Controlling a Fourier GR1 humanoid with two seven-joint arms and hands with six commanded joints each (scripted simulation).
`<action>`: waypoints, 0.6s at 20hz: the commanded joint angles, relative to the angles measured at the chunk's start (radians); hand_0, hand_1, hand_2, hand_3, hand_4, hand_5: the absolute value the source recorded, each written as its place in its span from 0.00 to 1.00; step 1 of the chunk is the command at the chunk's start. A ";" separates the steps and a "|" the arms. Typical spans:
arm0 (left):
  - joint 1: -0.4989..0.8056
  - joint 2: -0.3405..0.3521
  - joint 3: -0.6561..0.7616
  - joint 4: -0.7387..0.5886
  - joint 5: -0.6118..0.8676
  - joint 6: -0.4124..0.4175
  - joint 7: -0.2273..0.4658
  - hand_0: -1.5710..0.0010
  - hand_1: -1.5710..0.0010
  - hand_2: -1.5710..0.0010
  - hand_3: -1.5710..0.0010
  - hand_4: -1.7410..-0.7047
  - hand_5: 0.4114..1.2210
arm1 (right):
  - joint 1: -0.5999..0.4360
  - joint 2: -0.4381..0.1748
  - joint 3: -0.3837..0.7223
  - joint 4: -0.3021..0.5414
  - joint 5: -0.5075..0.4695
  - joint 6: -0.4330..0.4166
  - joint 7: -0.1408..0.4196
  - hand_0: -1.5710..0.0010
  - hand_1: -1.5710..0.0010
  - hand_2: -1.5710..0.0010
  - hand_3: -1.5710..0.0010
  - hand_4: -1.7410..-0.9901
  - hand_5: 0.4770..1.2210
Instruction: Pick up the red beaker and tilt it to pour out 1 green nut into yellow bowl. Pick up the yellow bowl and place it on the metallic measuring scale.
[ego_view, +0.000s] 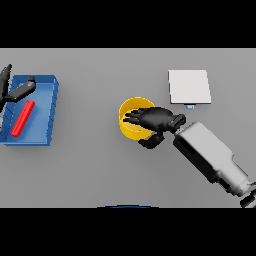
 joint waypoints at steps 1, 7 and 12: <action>-0.007 0.001 0.000 -0.009 0.000 0.002 0.006 1.00 1.00 1.00 1.00 0.92 0.39 | -0.002 0.005 0.004 -0.005 0.006 0.005 0.021 0.99 0.97 0.96 0.94 0.54 0.41; -0.001 0.018 0.020 -0.017 0.018 0.000 0.004 1.00 1.00 1.00 1.00 0.91 0.39 | -0.005 -0.017 0.017 -0.015 -0.004 0.068 -0.007 0.35 0.37 0.39 0.56 0.23 0.82; 0.006 0.018 0.014 -0.031 0.014 0.010 0.015 1.00 1.00 1.00 1.00 0.91 0.39 | -0.015 -0.020 0.020 -0.014 -0.021 0.086 0.002 0.11 0.12 0.16 0.27 0.08 0.94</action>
